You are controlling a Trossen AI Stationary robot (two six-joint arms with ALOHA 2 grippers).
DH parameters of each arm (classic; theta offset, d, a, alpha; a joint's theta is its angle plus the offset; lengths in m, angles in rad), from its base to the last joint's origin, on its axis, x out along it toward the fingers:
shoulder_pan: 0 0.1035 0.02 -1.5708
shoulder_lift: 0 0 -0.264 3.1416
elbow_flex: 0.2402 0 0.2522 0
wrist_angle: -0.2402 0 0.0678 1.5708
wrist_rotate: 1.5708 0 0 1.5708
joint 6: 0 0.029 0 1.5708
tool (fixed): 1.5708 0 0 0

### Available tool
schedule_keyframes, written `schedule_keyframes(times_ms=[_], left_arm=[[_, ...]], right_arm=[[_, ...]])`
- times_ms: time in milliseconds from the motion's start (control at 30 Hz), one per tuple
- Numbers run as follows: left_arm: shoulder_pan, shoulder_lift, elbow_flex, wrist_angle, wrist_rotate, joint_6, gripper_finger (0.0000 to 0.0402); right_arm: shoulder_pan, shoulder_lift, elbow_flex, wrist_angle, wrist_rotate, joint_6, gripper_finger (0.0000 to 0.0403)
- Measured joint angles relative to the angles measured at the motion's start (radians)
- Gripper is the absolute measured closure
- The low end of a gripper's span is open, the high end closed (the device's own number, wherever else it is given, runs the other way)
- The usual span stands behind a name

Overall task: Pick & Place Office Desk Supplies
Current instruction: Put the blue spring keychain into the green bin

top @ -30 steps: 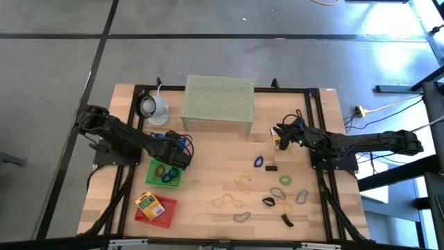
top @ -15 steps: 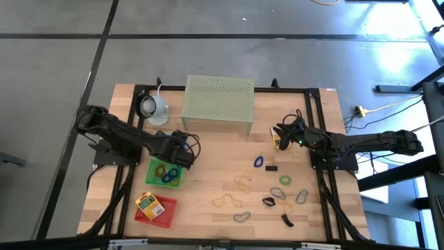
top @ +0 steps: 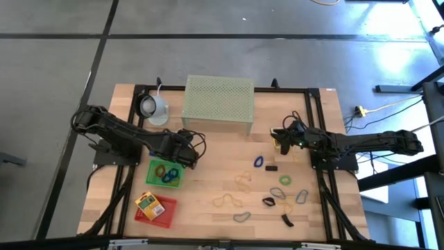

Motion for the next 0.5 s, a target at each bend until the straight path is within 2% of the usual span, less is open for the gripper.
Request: schedule_keyframes(times_ms=[200, 333, 500], left_arm=[[-0.003, 0.0, 0.002, 0.16, -0.04, 0.076, 0.0233], [-0.016, 0.0, 0.002, 0.345, -0.067, 0.175, 0.0233], [-0.05, 0.0, 0.002, 0.62, -0.119, 0.388, 0.0233]], right_arm=[[0.0, 0.0, 0.0, -0.003, -0.176, -0.054, 0.0257], [0.0, 0.0, 0.0, -0.002, -0.202, -0.06, 0.0257], [0.0, 0.0, 0.0, -0.002, -0.208, -0.06, 0.0257]])
